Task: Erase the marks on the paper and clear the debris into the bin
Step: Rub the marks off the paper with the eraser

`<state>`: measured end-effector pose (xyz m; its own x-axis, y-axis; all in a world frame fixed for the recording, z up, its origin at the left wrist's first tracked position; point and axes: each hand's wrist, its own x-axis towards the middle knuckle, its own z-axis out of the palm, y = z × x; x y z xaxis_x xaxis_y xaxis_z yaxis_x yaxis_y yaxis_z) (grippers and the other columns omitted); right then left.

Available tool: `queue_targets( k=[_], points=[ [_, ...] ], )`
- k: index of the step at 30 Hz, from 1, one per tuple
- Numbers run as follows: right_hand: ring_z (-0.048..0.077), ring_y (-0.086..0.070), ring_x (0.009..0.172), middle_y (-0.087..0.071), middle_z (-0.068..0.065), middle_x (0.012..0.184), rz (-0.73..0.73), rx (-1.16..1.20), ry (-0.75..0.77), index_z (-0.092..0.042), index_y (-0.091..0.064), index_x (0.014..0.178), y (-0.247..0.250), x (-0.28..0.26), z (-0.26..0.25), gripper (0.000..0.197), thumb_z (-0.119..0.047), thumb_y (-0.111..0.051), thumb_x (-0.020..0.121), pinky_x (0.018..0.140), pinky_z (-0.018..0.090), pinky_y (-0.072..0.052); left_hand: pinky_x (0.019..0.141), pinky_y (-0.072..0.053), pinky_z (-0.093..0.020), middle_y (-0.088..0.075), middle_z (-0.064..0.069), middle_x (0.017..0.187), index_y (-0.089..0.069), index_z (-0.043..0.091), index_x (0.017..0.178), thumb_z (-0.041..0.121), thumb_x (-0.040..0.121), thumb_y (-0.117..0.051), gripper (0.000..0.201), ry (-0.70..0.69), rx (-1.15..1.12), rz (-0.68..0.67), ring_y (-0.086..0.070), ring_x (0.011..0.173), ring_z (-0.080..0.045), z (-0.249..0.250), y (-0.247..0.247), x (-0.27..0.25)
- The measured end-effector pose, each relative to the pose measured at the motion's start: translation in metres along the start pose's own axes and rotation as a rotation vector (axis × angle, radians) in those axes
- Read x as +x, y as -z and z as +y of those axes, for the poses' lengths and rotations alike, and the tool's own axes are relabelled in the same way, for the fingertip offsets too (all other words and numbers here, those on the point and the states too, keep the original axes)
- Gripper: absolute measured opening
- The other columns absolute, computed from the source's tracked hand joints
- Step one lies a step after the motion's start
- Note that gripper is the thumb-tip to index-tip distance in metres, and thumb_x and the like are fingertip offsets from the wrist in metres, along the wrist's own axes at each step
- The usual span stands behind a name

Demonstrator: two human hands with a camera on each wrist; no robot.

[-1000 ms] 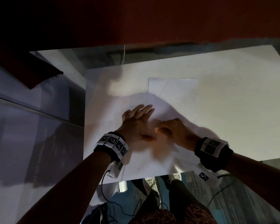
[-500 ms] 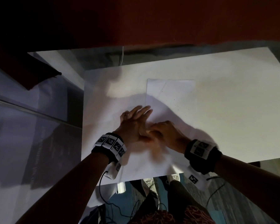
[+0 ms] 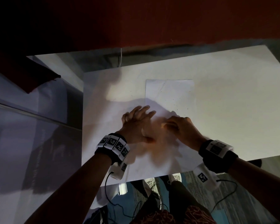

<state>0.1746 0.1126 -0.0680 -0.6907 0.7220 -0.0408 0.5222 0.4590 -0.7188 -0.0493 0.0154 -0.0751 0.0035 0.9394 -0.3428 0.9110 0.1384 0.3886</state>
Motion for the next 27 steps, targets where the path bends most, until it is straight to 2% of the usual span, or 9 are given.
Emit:
queue_targets(
  k=[2, 4, 6, 9, 13, 17, 21, 24, 27],
  points=[
    [0.013, -0.062, 0.069, -0.065, -0.008, 0.076, -0.029, 0.005, -0.035, -0.028, -0.065, 0.088, 0.005, 0.003, -0.004, 0.014, -0.042, -0.067, 0.088, 0.061, 0.032, -0.049, 0.120, -0.003, -0.051, 0.016, 0.017, 0.167, -0.006, 0.050, 0.159, 0.079, 0.069, -0.072, 0.116, 0.026, 0.022, 0.000, 0.022, 0.153, -0.017, 0.010, -0.003, 0.003],
    [0.009, -0.057, 0.065, -0.062, -0.010, 0.073, -0.045, -0.006, -0.008, -0.030, -0.065, 0.082, 0.011, 0.008, -0.013, 0.012, -0.039, -0.068, 0.089, 0.060, 0.025, -0.044, 0.118, -0.006, -0.057, 0.017, 0.013, 0.167, -0.004, 0.051, 0.158, 0.082, 0.067, -0.071, 0.117, 0.042, 0.050, 0.016, 0.021, 0.153, -0.024, 0.017, -0.008, 0.005],
    [0.015, -0.059, 0.069, -0.066, -0.005, 0.078, 0.007, -0.077, 0.037, -0.025, -0.070, 0.083, 0.014, 0.014, -0.017, 0.011, -0.035, -0.069, 0.088, 0.061, 0.029, -0.045, 0.117, -0.007, -0.059, 0.016, 0.011, 0.168, -0.003, 0.050, 0.158, 0.083, 0.064, -0.072, 0.121, 0.053, 0.067, 0.016, 0.020, 0.153, -0.027, 0.020, -0.008, 0.005],
    [0.024, -0.061, 0.075, -0.067, 0.002, 0.085, 0.051, -0.173, 0.028, -0.020, -0.071, 0.089, 0.007, 0.008, -0.015, 0.011, -0.030, -0.067, 0.088, 0.064, 0.034, -0.047, 0.118, -0.007, -0.058, 0.016, 0.011, 0.167, -0.002, 0.050, 0.158, 0.083, 0.063, -0.072, 0.122, 0.064, 0.080, -0.007, 0.019, 0.153, -0.028, 0.021, -0.006, 0.005],
    [0.024, -0.062, 0.073, -0.063, 0.002, 0.081, -0.089, -0.163, 0.116, -0.012, -0.068, 0.088, -0.009, -0.010, -0.019, 0.018, -0.029, -0.061, 0.088, 0.063, 0.037, -0.048, 0.118, -0.009, -0.059, 0.016, 0.012, 0.166, 0.000, 0.052, 0.157, 0.088, 0.062, -0.068, 0.123, 0.065, 0.091, -0.005, 0.019, 0.153, -0.029, 0.019, -0.007, 0.006],
    [0.021, -0.061, 0.068, -0.065, 0.000, 0.075, 0.028, -0.127, 0.024, -0.017, -0.070, 0.081, -0.002, 0.003, -0.012, 0.016, -0.027, -0.061, 0.089, 0.062, 0.033, -0.047, 0.118, -0.008, -0.059, 0.018, 0.013, 0.165, 0.001, 0.051, 0.157, 0.086, 0.062, -0.069, 0.124, 0.067, 0.092, -0.021, 0.020, 0.153, -0.028, 0.019, -0.007, 0.007],
    [0.021, -0.057, 0.065, -0.062, 0.005, 0.073, -0.009, -0.100, 0.054, -0.008, -0.065, 0.074, -0.020, -0.015, -0.030, 0.018, -0.019, -0.065, 0.089, 0.059, 0.033, -0.040, 0.117, -0.011, -0.058, 0.017, 0.011, 0.166, 0.003, 0.052, 0.157, 0.089, 0.061, -0.066, 0.123, 0.078, 0.112, -0.003, 0.018, 0.154, -0.028, 0.018, -0.009, 0.008],
    [0.022, -0.057, 0.064, -0.062, 0.003, 0.070, 0.017, -0.120, -0.012, -0.012, -0.065, 0.072, -0.004, 0.000, -0.013, 0.022, -0.025, -0.063, 0.090, 0.057, 0.033, -0.042, 0.117, -0.007, -0.057, 0.017, 0.013, 0.166, 0.001, 0.053, 0.156, 0.087, 0.062, -0.068, 0.122, 0.078, 0.103, -0.015, 0.020, 0.153, -0.027, 0.020, -0.008, 0.007],
    [0.022, -0.055, 0.063, -0.060, 0.002, 0.069, 0.042, -0.107, -0.026, -0.011, -0.064, 0.070, -0.006, 0.004, -0.020, 0.020, -0.022, -0.062, 0.087, 0.057, 0.032, -0.042, 0.118, -0.006, -0.057, 0.018, 0.012, 0.166, 0.002, 0.053, 0.156, 0.088, 0.061, -0.068, 0.123, 0.082, 0.100, -0.012, 0.020, 0.153, -0.027, 0.020, -0.007, 0.007]
  ],
)
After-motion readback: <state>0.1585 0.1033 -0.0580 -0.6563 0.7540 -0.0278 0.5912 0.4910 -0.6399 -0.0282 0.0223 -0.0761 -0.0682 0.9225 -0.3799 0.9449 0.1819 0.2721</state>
